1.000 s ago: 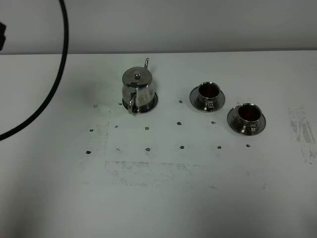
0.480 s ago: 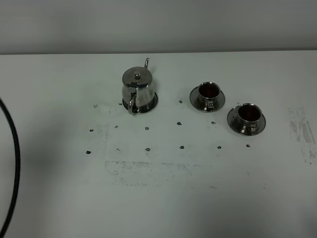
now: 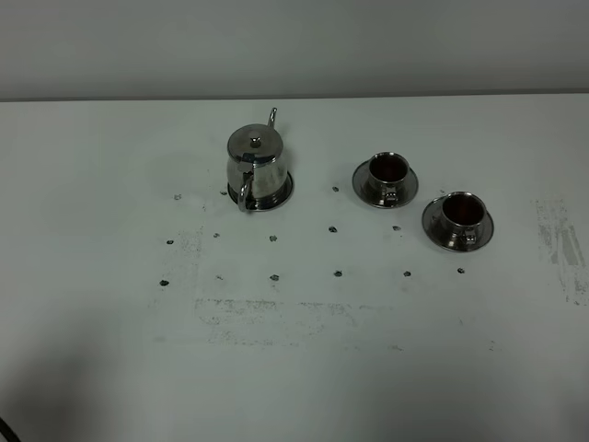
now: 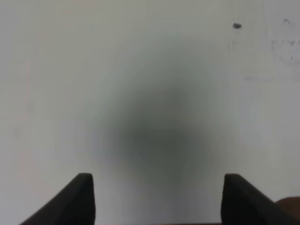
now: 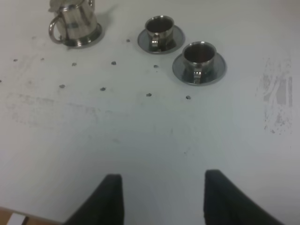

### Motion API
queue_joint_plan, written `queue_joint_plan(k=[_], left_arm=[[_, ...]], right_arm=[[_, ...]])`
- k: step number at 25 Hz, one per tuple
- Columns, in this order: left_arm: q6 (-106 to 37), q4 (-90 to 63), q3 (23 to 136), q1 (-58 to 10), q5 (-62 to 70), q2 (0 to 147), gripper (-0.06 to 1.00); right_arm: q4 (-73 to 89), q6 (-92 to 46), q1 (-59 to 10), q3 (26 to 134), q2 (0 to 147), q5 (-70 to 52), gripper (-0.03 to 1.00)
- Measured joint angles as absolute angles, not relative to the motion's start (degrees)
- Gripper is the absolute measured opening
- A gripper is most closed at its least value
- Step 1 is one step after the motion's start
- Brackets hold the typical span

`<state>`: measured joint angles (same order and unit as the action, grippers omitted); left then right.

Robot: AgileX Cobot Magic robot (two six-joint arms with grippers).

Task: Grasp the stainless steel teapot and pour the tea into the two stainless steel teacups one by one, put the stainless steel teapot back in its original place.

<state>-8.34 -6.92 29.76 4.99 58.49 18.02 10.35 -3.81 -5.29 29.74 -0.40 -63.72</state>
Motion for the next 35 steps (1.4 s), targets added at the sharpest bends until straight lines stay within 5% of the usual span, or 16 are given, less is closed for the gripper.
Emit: queue_joint_plan(k=[17, 35], left_arm=[[-4.3, -5.6, 26.4, 1.0, 60.7, 0.2, 0.61], [-4.2, -5.2, 26.4, 1.0, 60.7, -0.2, 0.61]], right_arm=[[10.4, -3.8, -5.3, 29.7, -0.4, -63.7, 0.39], [10.4, -3.8, -5.3, 29.7, -0.4, -63.7, 0.39]])
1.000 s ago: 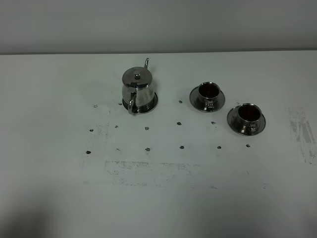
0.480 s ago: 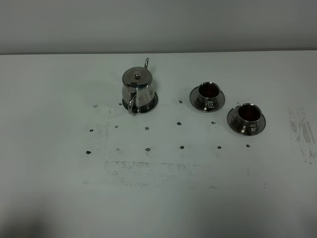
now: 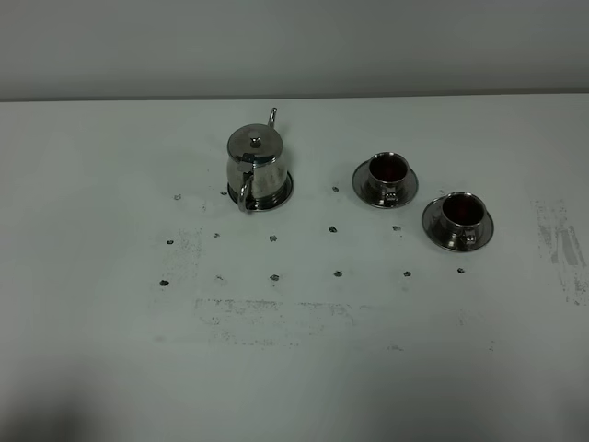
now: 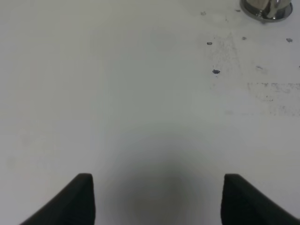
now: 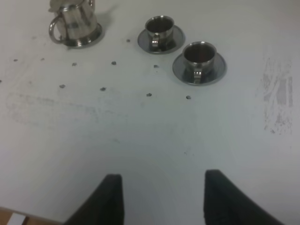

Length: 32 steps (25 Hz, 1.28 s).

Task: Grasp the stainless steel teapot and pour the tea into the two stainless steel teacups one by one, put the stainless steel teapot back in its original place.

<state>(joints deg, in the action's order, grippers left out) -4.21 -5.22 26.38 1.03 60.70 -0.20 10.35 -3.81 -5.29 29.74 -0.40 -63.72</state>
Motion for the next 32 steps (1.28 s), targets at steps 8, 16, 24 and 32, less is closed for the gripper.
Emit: queue_joint_plan(k=[8, 16, 24, 32], left_arm=[[-4.2, -5.2, 26.4, 1.0, 60.7, -0.2, 0.61], [-4.1, -5.1, 26.4, 1.0, 60.7, -0.2, 0.61], [-4.1, -5.0, 26.4, 1.0, 60.7, -0.2, 0.61], [-4.1, -4.9, 26.4, 1.0, 60.7, -0.2, 0.61]], right_arm=[[10.4, -3.8, -5.3, 29.7, -0.4, -63.7, 0.39], [10.4, -3.8, -5.3, 29.7, -0.4, -63.7, 0.39], [10.5, -3.8, -5.3, 29.7, -0.4, -63.7, 0.39], [10.6, -3.8, -5.3, 29.7, -0.4, -63.7, 0.39]])
